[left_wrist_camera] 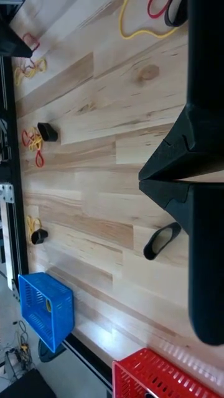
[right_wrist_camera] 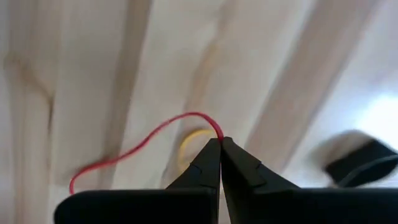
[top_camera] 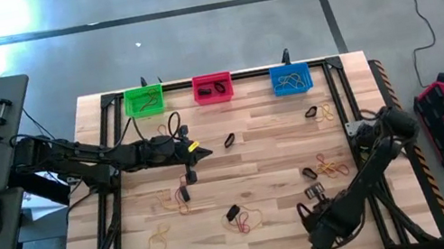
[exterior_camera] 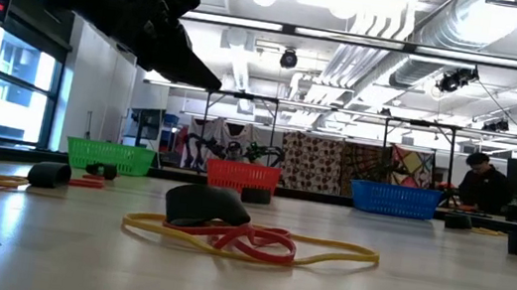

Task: Sort rubber bands into baskets
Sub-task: Put the red rubber band into the green bin

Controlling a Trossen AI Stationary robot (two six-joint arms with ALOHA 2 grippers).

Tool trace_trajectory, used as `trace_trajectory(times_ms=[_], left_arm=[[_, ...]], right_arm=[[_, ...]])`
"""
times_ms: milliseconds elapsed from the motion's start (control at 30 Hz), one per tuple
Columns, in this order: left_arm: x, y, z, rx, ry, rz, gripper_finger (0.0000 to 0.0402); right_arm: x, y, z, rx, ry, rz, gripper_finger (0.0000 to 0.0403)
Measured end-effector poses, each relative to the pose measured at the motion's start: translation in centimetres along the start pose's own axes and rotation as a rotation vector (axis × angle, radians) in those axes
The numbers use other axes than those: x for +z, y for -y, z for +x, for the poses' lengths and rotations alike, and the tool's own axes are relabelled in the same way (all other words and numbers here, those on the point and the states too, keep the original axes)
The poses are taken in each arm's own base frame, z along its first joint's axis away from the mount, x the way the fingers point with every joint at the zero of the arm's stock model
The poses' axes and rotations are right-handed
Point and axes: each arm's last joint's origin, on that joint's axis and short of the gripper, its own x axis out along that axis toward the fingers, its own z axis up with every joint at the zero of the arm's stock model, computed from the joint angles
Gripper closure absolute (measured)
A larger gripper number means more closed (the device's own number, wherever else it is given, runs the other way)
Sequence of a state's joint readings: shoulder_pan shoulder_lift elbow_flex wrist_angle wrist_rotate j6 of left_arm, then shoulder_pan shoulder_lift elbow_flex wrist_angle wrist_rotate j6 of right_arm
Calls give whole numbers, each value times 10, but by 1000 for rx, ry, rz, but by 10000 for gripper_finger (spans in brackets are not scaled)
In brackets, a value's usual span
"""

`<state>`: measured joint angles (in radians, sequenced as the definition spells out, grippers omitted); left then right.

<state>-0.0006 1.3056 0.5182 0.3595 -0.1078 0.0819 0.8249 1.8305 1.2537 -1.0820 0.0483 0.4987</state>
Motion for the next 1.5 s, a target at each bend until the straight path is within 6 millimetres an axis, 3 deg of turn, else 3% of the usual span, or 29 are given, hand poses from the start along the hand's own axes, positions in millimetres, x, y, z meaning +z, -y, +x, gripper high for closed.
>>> trace_trajectory(times_ms=[367,767,1167,1367,1500], left_arm=[[0,0,0,-1,-1,-22,401],[2,6,0,-173,29,-78,392],[-5,26,28,-212,132,-80,284],[-13,29,42,-130,168,-98,236],[-8,30,52,-129,180,-121,213]], right_arm=[[-4,37,-45,-214,285,166,403],[15,92,-53,-449,406,268,403],[46,147,-59,-526,568,331,403],[54,162,-63,-541,626,318,403],[57,169,-64,-542,645,305,403]])
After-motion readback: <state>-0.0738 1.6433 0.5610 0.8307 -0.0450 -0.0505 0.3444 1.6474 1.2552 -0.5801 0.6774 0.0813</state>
